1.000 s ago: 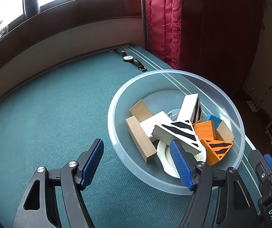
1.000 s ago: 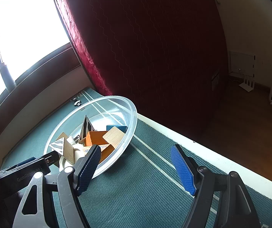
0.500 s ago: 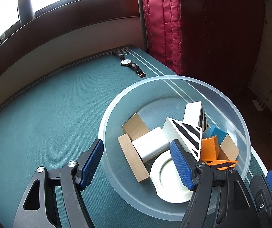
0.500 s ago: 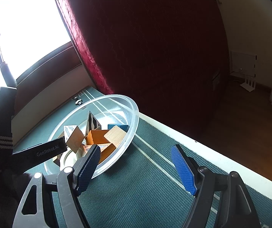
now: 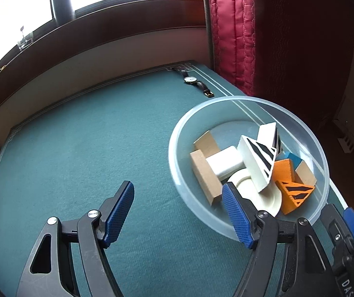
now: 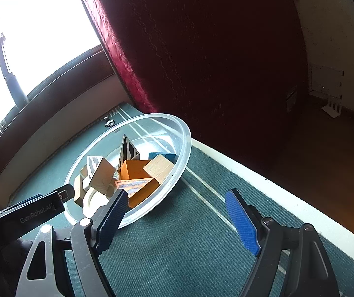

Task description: Organize rigid objects

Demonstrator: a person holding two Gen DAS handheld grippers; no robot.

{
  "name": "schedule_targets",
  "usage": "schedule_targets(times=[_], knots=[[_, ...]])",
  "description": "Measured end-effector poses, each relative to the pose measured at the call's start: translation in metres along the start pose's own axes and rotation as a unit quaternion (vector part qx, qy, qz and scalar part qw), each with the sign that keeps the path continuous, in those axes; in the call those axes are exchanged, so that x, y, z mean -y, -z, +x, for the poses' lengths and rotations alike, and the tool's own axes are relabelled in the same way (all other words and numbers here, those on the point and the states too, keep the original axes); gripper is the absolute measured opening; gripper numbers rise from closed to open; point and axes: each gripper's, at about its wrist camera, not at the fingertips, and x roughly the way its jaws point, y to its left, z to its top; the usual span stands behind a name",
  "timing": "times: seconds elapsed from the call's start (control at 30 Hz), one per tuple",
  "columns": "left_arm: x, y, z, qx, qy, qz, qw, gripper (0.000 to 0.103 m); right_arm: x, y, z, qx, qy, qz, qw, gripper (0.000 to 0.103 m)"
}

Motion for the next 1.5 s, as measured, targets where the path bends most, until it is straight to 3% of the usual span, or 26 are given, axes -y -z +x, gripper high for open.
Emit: schedule_targets(times=[0.1, 0.23, 0.7, 1.1, 1.5], knots=[[-0.009, 0.009, -0.008, 0.003, -0.026, -0.005, 0.9996, 0.082, -0.005, 0.002, -0.002, -0.008, -0.012, -0.020, 1.000, 0.090], [-0.019, 0.017, -0.018, 0.008, -0.033, -0.016, 0.9993, 0.083, -0.008, 0.003, -0.007, -0.015, -0.023, -0.038, 0.999, 0.092], [-0.012, 0.021, -0.048, 0.035, -0.029, -0.009, 0.9989, 0.092, -0.016, -0.011, -0.014, -0.037, -0.049, -0.092, 0.994, 0.102], [-0.006, 0.019, -0.062, 0.051, -0.041, 0.004, 0.9978, 0.099, -0.017, -0.027, -0.015, -0.035, -0.016, -0.123, 0.992, 0.102], [0.002, 0.022, -0.065, 0.053, -0.042, 0.023, 0.9975, 0.100, -0.021, -0.022, -0.013, -0.051, -0.016, -0.157, 0.986, 0.102]])
